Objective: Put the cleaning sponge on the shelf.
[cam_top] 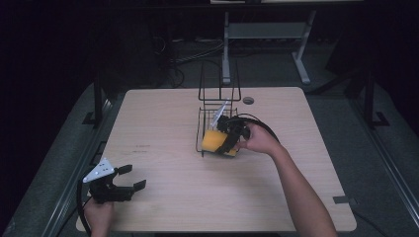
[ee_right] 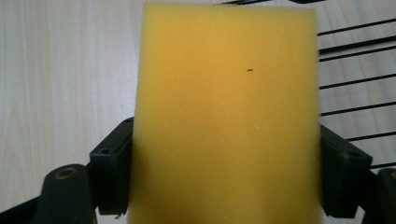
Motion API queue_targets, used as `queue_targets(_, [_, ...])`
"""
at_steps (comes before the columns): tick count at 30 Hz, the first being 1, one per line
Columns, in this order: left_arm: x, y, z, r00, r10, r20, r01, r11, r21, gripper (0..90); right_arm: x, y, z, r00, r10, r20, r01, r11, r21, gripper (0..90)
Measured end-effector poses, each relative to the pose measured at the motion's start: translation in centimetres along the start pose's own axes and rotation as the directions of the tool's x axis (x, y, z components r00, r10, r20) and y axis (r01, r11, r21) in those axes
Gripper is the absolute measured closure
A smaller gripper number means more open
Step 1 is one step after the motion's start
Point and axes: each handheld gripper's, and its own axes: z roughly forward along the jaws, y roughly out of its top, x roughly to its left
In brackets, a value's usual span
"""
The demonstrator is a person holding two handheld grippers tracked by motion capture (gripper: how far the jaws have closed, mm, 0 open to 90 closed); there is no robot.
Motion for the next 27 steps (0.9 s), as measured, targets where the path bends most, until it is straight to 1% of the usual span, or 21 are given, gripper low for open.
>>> queue_targets(2, [0.0, 0.0, 0.0, 1.0, 0.0, 0.0, 0.0, 1.0, -0.001, 14.1, -0.2, 0.3, 0.0, 1.0, -0.006, 0.001, 0.006, 1.0, 0.01, 21.3])
queue_targets(5, [0.0, 0.0, 0.0, 1.0, -0.001, 0.0, 0.001, 1.0, -0.002, 14.1, -0.5, 0.5, -0.1, 0.9999, -0.01, 0.006, 0.01, 1.0, -0.009, 21.4])
queue_targets(6, [0.0, 0.0, 0.0, 1.0, 0.0, 0.001, 0.0, 1.0, -0.002, 14.1, -0.6, 0.4, 0.0, 1.0, -0.001, 0.005, 0.001, 1.0, -0.014, 21.3])
queue_targets(7, [0.0, 0.0, 0.0, 1.0, 0.001, 0.002, -0.001, 1.0, -0.002, 14.1, -0.8, 0.4, 0.0, 1.0, -0.001, 0.005, 0.001, 1.0, -0.016, 21.3])
queue_targets(9, [0.0, 0.0, 0.0, 1.0, 0.0, 0.002, 0.0, 1.0, -0.001, 14.1, -1.1, 0.3, 0.2, 1.0, 0.01, 0.001, -0.009, 1.0, -0.011, 21.4])
queue_targets(10, [-0.1, 0.0, 0.1, 1.0, 0.0, 0.003, 0.0, 1.0, -0.002, 14.1, -1.3, 0.3, 0.3, 1.0, 0.004, 0.0, -0.004, 1.0, 0.001, 21.4])
queue_targets(12, [-0.1, 0.0, 0.1, 1.0, 0.006, 0.003, -0.006, 1.0, 0.005, 14.1, -1.5, 0.4, 0.4, 1.0, 0.008, 0.003, -0.008, 1.0, 0.023, 21.4])
queue_targets(16, [0.0, 0.0, 0.1, 1.0, 0.003, 0.002, -0.003, 1.0, 0.002, 14.1, -2.0, 0.8, 0.6, 1.0, 0.007, 0.002, -0.007, 0.999, 0.036, 21.4])
queue_targets(18, [0.0, 0.0, 0.1, 1.0, -0.001, 0.001, 0.001, 1.0, -0.001, 14.0, -2.3, 0.9, 0.7, 0.9999, 0.013, -0.005, -0.013, 0.999, 0.03, 21.4])
queue_targets(23, [0.0, 0.0, 0.1, 1.0, 0.001, 0.004, -0.001, 1.0, 0.0, 14.1, -3.2, 0.6, 1.3, 0.9994, 0.03, 0.015, -0.031, 0.999, 0.02, 21.4])
queue_targets(24, [0.0, 0.0, 0.1, 1.0, 0.0, 0.003, 0.0, 1.0, 0.0, 14.1, -3.3, 0.6, 1.3, 0.9995, 0.028, 0.013, -0.028, 0.999, 0.02, 21.4])
queue_targets(25, [0.0, 0.0, 0.1, 1.0, 0.0, 0.003, 0.0, 1.0, -0.001, 14.1, -3.4, 0.5, 1.2, 0.9996, 0.022, 0.02, -0.022, 1.0, 0.013, 21.4])
queue_targets(27, [0.0, 0.0, 0.1, 1.0, 0.0, 0.002, 0.0, 1.0, -0.001, 14.1, -3.6, 0.4, 1.2, 0.9993, 0.035, 0.017, -0.035, 0.999, 0.003, 21.4])
